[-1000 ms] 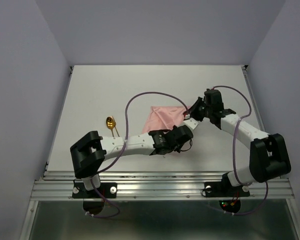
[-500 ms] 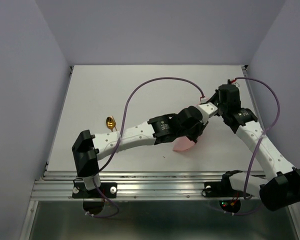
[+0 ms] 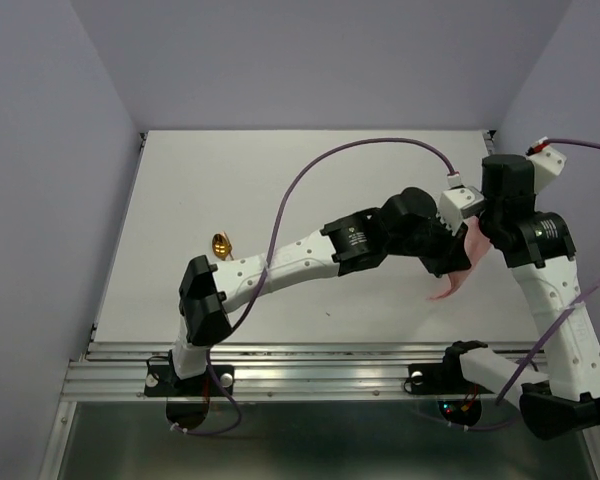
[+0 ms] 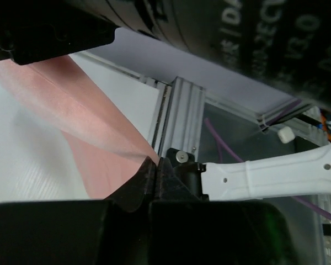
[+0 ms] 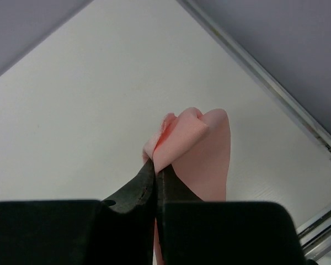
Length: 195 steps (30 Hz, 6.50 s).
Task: Fold the napkin into a case and place the utensils inside
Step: Turn over the lower triangle-folded napkin at the center of the board, then smooth out the lower triangle-folded napkin at the center of the board.
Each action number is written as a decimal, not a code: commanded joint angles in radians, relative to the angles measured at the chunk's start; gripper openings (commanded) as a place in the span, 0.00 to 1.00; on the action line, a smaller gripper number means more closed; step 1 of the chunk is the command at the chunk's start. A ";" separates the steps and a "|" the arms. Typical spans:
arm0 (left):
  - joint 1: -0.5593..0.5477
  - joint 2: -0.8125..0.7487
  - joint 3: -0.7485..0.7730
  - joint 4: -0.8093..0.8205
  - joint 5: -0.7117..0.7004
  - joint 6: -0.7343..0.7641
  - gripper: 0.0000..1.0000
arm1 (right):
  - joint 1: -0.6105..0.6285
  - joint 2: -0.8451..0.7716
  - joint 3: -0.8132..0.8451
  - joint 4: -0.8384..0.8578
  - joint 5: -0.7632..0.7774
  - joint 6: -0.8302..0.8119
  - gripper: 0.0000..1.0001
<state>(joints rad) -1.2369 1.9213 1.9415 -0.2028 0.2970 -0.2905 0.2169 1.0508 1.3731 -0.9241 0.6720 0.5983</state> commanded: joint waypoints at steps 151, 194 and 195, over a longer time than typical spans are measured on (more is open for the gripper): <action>0.573 -1.113 -1.329 0.301 -0.228 -0.377 0.81 | 0.524 1.129 0.399 0.183 -0.252 -0.241 0.03; 0.651 -0.091 -0.759 0.416 -0.121 -0.328 0.44 | 0.006 0.883 0.050 0.570 -0.653 -0.149 0.18; 0.659 -0.065 -0.753 0.416 -0.099 -0.319 0.44 | 0.006 0.915 0.070 0.571 -0.658 -0.153 0.18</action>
<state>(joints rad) -0.6083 1.8275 1.1358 0.1871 0.1757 -0.6495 0.2218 1.9141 1.3590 -0.3882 0.0471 0.4667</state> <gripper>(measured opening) 0.447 0.191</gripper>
